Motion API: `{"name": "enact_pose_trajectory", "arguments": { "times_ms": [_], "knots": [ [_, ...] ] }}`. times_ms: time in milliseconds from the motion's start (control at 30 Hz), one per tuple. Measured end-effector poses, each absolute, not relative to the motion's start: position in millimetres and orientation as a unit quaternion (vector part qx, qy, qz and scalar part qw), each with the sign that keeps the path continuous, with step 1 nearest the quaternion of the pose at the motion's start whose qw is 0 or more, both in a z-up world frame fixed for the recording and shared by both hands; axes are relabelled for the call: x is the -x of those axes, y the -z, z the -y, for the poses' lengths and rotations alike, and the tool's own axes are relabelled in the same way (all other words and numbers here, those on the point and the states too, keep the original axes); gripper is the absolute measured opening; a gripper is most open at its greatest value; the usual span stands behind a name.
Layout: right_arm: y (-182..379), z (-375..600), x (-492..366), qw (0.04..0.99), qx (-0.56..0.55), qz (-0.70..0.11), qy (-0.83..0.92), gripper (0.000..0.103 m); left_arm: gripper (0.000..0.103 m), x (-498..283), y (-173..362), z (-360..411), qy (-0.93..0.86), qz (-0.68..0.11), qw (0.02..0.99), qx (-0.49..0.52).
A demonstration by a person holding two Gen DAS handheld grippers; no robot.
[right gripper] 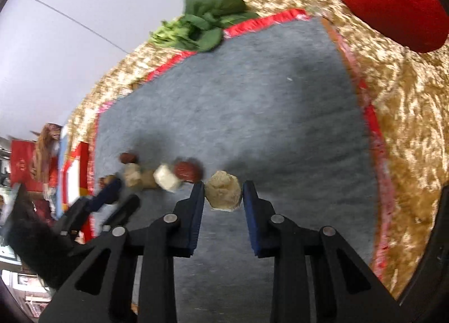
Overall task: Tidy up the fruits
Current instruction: 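Grasp another pale yam piece on the mat with the left tool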
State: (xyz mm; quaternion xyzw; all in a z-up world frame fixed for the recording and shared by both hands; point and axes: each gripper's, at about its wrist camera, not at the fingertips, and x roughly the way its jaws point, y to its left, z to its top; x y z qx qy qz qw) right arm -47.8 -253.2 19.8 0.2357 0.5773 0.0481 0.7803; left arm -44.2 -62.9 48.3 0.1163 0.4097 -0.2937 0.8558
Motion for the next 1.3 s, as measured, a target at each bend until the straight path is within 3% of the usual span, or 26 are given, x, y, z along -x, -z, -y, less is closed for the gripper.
{"name": "enact_pose_trajectory", "arguments": {
  "times_ms": [267,433,700,867,1033,1100,1167,1300],
  "knots": [
    [-3.1,260.7,49.7,0.767,-0.254,-0.586,-0.057,0.030,0.041,27.1,-28.8,91.7,0.353,-0.434,0.814,-0.157],
    [0.2,265.2,47.1,0.756,-0.273,-0.592,-0.061,0.030,0.026,23.2,-27.9,89.4,0.358,-0.429,0.812,-0.166],
    [-0.9,270.2,51.6,0.748,-0.290,-0.593,-0.065,0.031,0.029,36.3,-16.2,103.1,0.360,-0.415,0.799,-0.243],
    [-5.4,261.0,51.7,0.754,-0.277,-0.591,-0.072,0.045,0.028,33.0,-14.3,104.7,0.364,-0.418,0.799,-0.234],
    [-6.5,244.8,49.0,0.773,-0.216,-0.594,-0.061,0.044,0.027,33.0,-17.8,101.2,0.365,-0.422,0.800,-0.223],
    [-8.3,242.7,48.7,0.778,-0.204,-0.592,-0.057,0.039,0.027,34.9,-23.6,97.2,0.366,-0.417,0.803,-0.215],
    [-12.9,249.6,49.4,0.782,-0.219,-0.582,-0.055,0.033,0.027,36.2,-32.5,90.3,0.366,-0.412,0.810,-0.200],
    [-28.5,257.2,49.0,0.791,-0.249,-0.552,-0.083,0.032,0.027,41.4,-60.1,67.1,0.355,-0.393,0.833,-0.161]
  ]
}}
